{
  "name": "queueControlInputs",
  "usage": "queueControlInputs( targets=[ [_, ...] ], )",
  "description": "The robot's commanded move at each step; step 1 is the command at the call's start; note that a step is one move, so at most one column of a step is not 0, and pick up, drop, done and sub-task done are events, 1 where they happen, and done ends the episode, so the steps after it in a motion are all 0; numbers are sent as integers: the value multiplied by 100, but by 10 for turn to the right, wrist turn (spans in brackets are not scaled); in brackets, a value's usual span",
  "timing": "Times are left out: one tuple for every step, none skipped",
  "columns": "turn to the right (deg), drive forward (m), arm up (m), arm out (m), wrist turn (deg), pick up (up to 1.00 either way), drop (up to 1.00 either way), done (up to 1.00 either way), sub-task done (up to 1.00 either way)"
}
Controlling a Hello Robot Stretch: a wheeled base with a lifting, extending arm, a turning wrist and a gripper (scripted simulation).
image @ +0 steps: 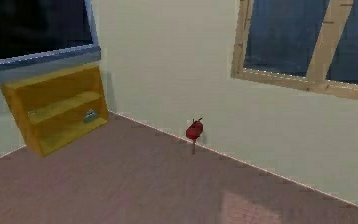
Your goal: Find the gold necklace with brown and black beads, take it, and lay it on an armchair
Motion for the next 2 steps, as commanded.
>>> queueControlInputs(
  targets=[
    [-120, 0, 0, 0, 0, 0, 0, 0, 0],
    [0, 30, 0, 0, 0, 0, 0, 0, 0]
  ],
)
